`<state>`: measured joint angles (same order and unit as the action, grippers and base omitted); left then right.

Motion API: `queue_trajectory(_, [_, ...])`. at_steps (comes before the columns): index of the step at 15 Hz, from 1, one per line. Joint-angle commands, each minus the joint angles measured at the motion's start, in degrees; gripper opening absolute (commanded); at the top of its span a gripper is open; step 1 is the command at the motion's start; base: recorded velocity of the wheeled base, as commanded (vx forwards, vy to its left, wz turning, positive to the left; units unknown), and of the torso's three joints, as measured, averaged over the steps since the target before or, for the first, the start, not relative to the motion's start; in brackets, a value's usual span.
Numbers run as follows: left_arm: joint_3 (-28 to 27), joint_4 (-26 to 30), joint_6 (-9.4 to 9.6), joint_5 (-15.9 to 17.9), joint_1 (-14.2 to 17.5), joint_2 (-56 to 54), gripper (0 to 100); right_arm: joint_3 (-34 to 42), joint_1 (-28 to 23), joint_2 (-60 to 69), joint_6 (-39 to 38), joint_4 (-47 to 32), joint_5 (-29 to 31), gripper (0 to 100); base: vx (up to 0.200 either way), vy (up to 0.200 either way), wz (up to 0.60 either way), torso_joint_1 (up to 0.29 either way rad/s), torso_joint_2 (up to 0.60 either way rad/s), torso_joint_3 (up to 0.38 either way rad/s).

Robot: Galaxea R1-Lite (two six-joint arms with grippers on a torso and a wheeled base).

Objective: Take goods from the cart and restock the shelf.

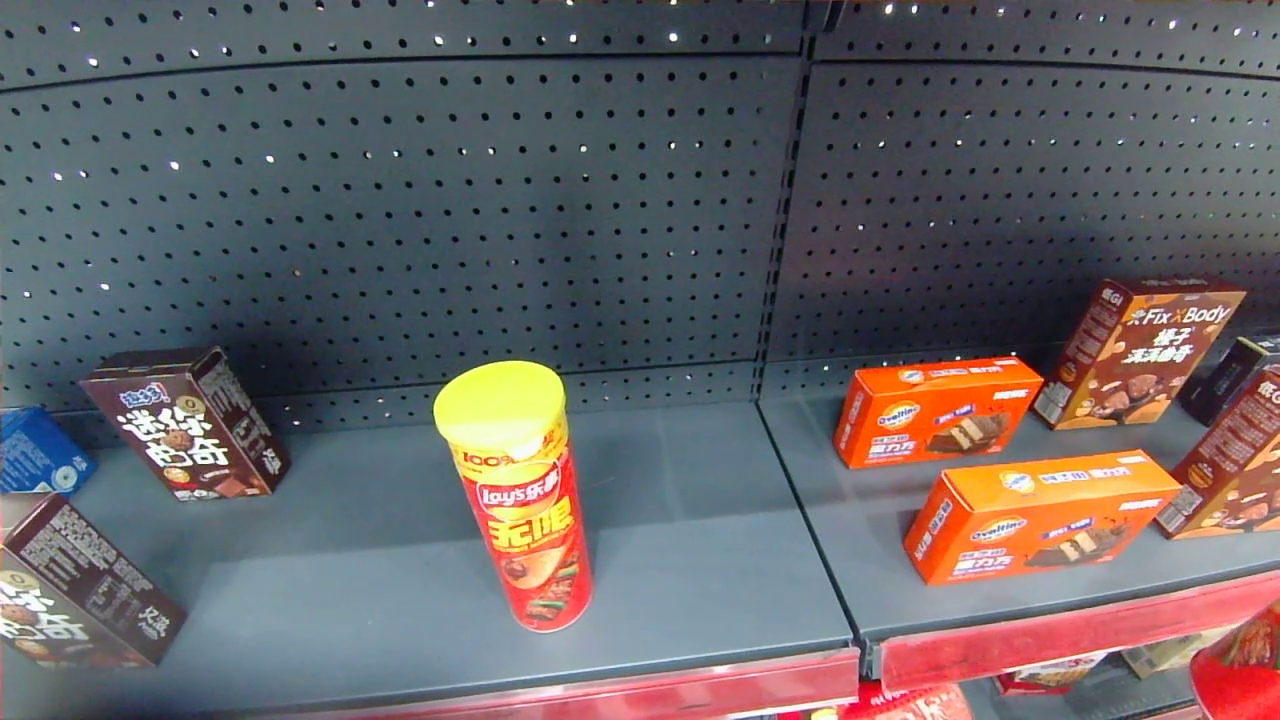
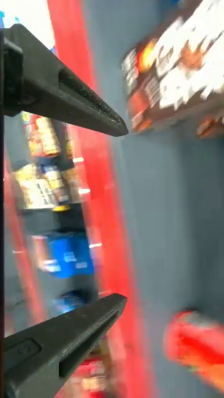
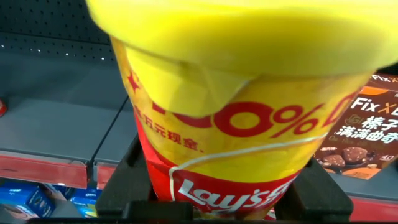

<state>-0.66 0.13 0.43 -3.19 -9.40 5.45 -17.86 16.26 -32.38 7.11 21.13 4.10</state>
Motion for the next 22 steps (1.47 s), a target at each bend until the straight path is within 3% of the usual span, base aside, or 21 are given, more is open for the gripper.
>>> queue_trajectory(1, [0.6,0.0,-0.08,0.9,0.0,0.0,100,0.0,0.1,0.1,0.0,0.1,0.0,0,0.0,0.0,0.0,0.0,0.0,0.0])
queue_trajectory(4, [0.6,0.0,-1.75,1.3,0.0,0.0,100,-1.0,0.3,-0.1,0.0,0.1,-0.1,0,0.0,0.0,0.0,0.0,0.0,0.0])
queue_trajectory(7, [0.6,0.0,-1.75,1.4,0.0,0.0,100,-4.4,2.7,-2.3,-0.1,-0.3,-2.3,0,0.0,0.0,0.0,0.0,0.0,0.0])
queue_trajectory(13, [0.6,0.0,-1.75,1.5,0.0,0.0,100,-11.4,2.9,-8.7,0.4,-0.3,-2.4,0,0.0,0.0,0.0,0.0,0.0,0.0])
queue_trajectory(19, [0.6,0.0,-1.75,1.5,0.0,0.0,100,-9.1,8.0,-8.7,-1.9,-1.2,-1.5,0,0.0,0.0,0.0,0.0,0.0,0.0])
queue_trajectory(22, [0.6,0.0,-1.75,1.5,0.0,0.0,100,-8.9,8.7,-8.4,-3.9,-2.3,-1.8,0,0.0,0.0,0.6,0.004,0.0,0.002])
